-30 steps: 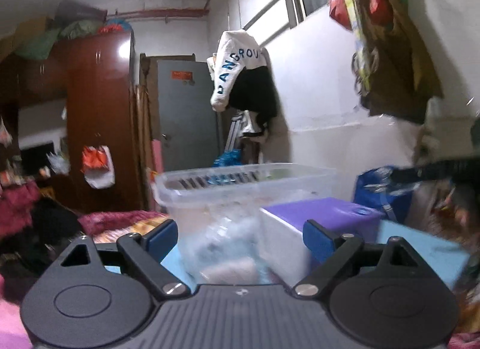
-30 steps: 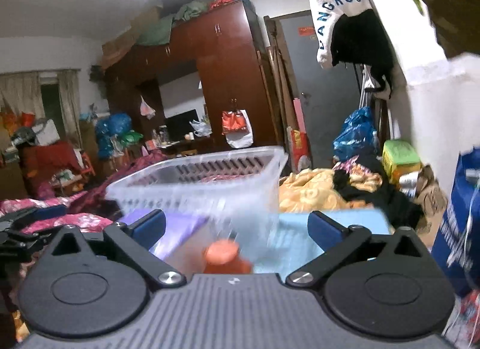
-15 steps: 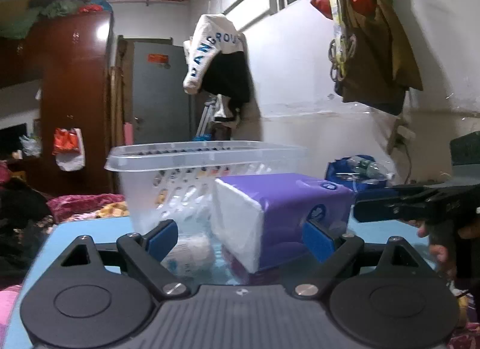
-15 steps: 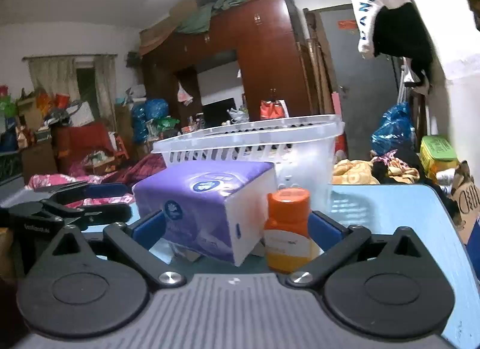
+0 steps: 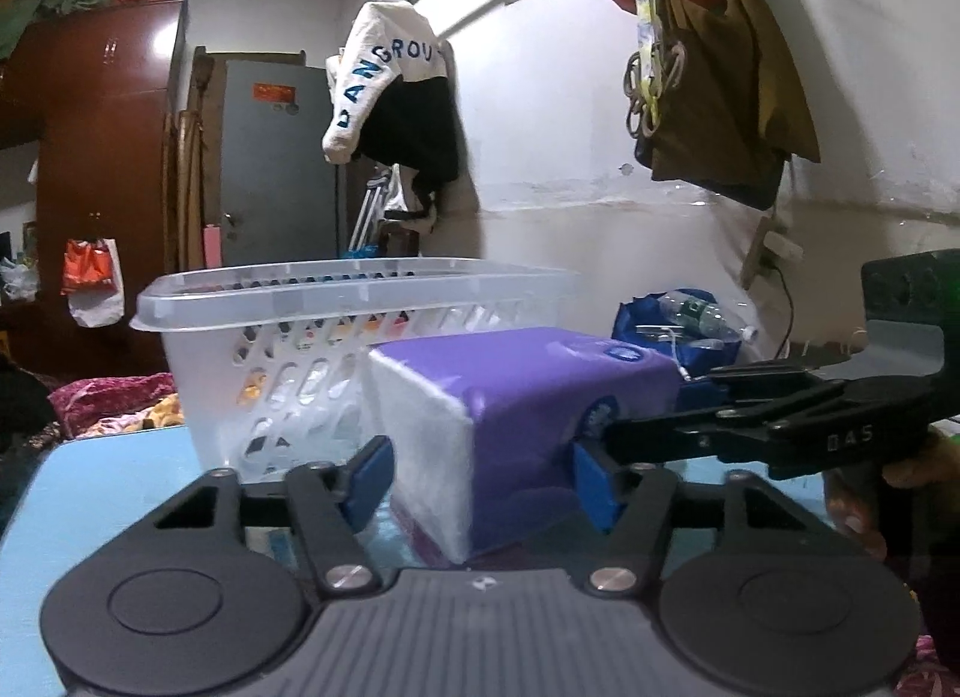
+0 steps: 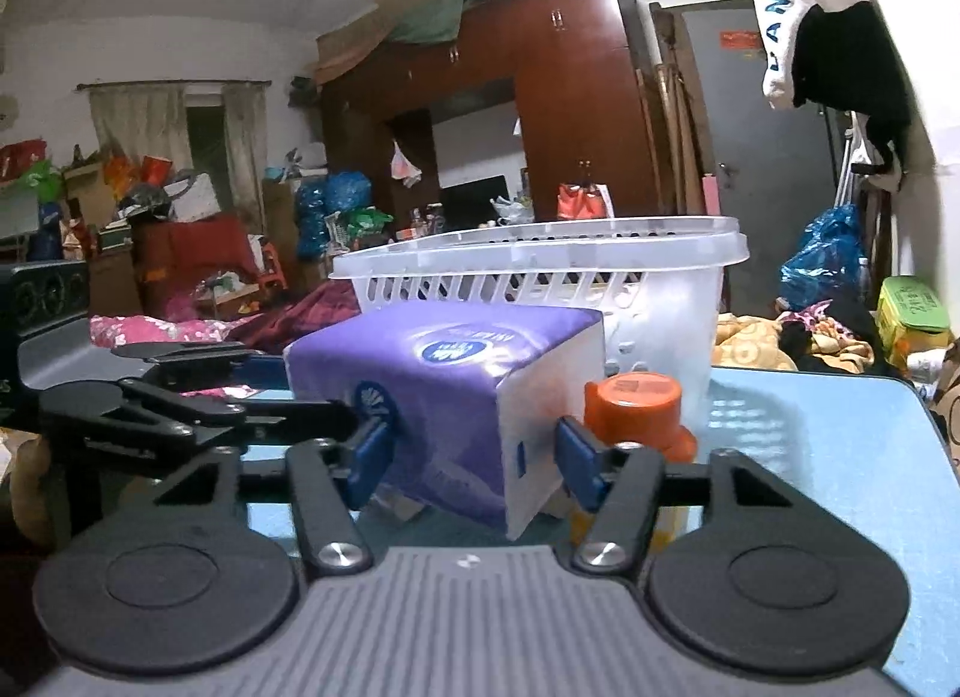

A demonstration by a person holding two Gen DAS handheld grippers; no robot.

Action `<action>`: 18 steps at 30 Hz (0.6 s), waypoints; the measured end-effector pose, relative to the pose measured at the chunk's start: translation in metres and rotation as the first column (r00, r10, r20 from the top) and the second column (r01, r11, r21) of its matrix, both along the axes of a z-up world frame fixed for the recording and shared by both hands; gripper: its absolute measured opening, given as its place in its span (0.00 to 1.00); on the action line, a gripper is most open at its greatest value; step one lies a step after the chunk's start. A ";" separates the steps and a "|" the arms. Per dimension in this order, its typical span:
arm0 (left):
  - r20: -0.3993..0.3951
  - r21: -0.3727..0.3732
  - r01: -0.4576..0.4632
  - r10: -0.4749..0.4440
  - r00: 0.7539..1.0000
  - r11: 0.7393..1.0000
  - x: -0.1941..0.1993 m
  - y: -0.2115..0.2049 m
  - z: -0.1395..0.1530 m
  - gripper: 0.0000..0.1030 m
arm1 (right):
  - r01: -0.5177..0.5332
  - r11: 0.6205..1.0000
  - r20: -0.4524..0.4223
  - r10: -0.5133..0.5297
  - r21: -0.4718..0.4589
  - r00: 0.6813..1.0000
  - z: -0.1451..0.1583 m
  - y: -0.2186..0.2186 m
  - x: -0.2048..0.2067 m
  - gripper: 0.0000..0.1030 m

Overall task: Organize objects
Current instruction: 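Close both grippers on the purple tissue pack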

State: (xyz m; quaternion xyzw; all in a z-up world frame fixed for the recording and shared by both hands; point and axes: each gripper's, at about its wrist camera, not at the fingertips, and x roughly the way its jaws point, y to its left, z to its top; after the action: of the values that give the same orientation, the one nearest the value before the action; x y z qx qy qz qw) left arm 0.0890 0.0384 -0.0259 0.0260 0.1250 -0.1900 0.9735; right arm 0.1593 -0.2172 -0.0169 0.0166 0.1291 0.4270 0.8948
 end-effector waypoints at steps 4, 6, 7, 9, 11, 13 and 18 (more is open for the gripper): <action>0.015 0.004 -0.012 0.012 1.000 1.000 -0.003 -0.003 -0.002 0.57 | 0.009 1.000 0.023 -0.009 -0.005 1.000 0.000 -0.001 -0.005 0.54; 0.023 0.002 -0.017 0.017 1.000 1.000 -0.005 -0.004 -0.002 0.56 | 0.015 1.000 0.032 -0.015 -0.002 0.999 0.000 -0.001 -0.008 0.53; 0.029 -0.001 -0.020 0.020 0.999 1.000 -0.006 -0.003 -0.002 0.55 | 0.018 1.000 0.039 -0.018 -0.001 0.999 0.000 -0.001 -0.010 0.51; 0.040 -0.010 -0.022 0.022 0.999 1.000 -0.009 -0.002 -0.002 0.55 | 0.022 1.000 0.053 -0.022 0.003 0.998 0.002 0.000 -0.013 0.50; 0.055 -0.015 -0.023 0.024 0.998 1.000 -0.012 0.000 -0.002 0.55 | 0.020 1.000 0.065 -0.020 -0.002 0.998 0.003 0.001 -0.015 0.49; 0.066 -0.014 -0.025 0.026 0.997 1.000 -0.015 0.000 -0.001 0.55 | 0.018 1.000 0.068 -0.017 -0.001 0.998 0.005 0.002 -0.017 0.48; 0.085 -0.014 -0.031 0.032 0.996 0.999 -0.020 0.000 -0.001 0.55 | 0.016 1.000 0.082 -0.016 0.001 0.996 0.005 0.003 -0.019 0.47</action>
State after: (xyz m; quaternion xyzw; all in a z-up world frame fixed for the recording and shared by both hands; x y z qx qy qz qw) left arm 0.0691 0.0389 -0.0266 0.0260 0.0827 -0.1741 0.9809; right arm 0.1404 -0.2142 -0.0114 0.0003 0.0918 0.4203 0.9027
